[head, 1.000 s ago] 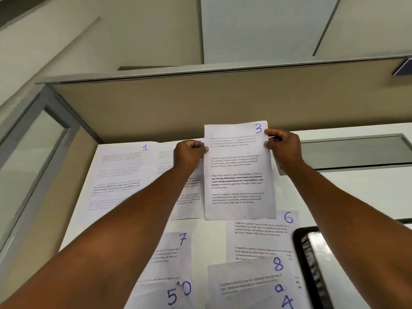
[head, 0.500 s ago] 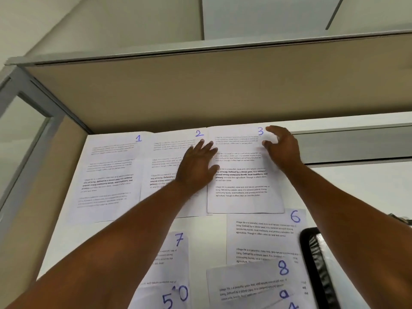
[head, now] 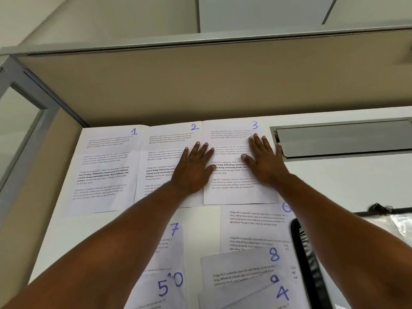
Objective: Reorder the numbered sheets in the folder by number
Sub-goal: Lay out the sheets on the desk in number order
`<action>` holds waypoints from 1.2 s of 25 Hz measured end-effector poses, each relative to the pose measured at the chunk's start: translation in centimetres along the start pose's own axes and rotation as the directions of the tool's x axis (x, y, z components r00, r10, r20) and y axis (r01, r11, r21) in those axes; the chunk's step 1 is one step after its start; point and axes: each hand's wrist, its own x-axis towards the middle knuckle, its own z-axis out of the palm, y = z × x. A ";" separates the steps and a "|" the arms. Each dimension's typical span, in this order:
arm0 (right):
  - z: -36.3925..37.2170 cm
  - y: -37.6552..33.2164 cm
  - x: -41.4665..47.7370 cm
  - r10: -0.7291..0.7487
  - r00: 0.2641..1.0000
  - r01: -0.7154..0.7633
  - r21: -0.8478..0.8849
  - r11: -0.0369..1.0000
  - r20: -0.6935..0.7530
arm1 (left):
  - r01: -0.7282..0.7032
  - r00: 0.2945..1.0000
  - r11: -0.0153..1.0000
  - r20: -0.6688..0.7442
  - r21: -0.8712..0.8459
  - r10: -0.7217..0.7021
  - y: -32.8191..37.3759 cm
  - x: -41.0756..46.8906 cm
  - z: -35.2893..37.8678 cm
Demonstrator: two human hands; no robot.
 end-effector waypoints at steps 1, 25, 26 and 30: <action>-0.1 -0.1 -0.4 -0.003 1.000 0.003 0.027 1.000 -0.012 | -0.002 1.000 1.000 -0.006 -0.002 0.002 0.1 -0.5 0.0; 4.9 -2.1 -32.4 -0.043 0.954 0.116 0.234 0.965 -0.296 | -0.028 0.986 0.991 0.158 -0.131 0.048 13.4 -31.1 4.6; 5.1 -2.2 -33.7 -0.012 0.960 0.081 0.234 0.969 -0.280 | -0.024 0.979 0.994 0.200 -0.107 0.046 13.7 -31.7 4.6; 6.2 -3.1 -37.7 0.123 0.974 -0.082 0.207 0.975 -0.192 | -0.006 0.974 0.996 0.224 -0.094 0.027 14.2 -33.3 4.2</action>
